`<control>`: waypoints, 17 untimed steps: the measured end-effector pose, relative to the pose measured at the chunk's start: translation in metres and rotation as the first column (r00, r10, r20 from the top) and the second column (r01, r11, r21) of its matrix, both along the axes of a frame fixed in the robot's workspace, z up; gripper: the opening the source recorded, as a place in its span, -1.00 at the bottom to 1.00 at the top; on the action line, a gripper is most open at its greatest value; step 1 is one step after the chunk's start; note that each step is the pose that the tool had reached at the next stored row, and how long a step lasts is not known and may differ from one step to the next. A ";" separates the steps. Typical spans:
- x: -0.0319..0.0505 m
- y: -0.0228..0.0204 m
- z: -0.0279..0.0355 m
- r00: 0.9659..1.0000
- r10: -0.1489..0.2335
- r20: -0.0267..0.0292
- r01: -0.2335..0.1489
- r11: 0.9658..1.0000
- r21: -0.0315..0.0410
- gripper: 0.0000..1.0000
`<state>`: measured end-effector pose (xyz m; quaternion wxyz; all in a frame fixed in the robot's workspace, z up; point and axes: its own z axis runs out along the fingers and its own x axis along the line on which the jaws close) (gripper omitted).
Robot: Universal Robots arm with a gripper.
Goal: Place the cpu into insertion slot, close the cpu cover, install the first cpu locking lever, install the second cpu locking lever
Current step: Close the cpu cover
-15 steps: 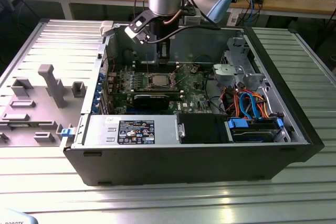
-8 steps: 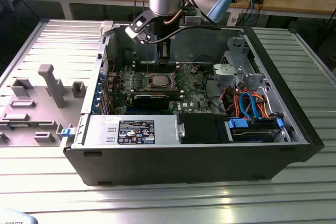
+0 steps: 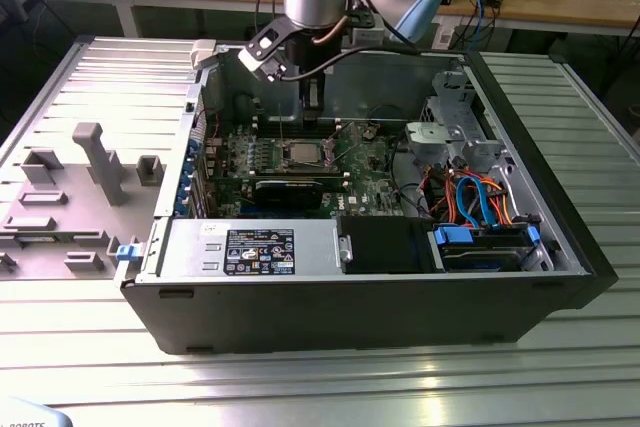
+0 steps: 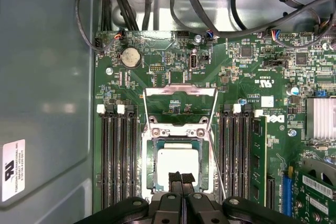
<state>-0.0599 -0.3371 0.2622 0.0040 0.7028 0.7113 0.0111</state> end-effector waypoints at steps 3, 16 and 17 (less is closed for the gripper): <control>0.0000 0.0000 0.0040 1.000 0.000 0.000 0.000 1.000 0.000 -0.79; 0.0031 0.0000 0.0088 1.000 0.000 0.000 0.000 1.000 0.000 -0.79; 0.0032 0.0000 0.0087 1.000 0.000 0.000 0.000 1.000 0.000 -0.79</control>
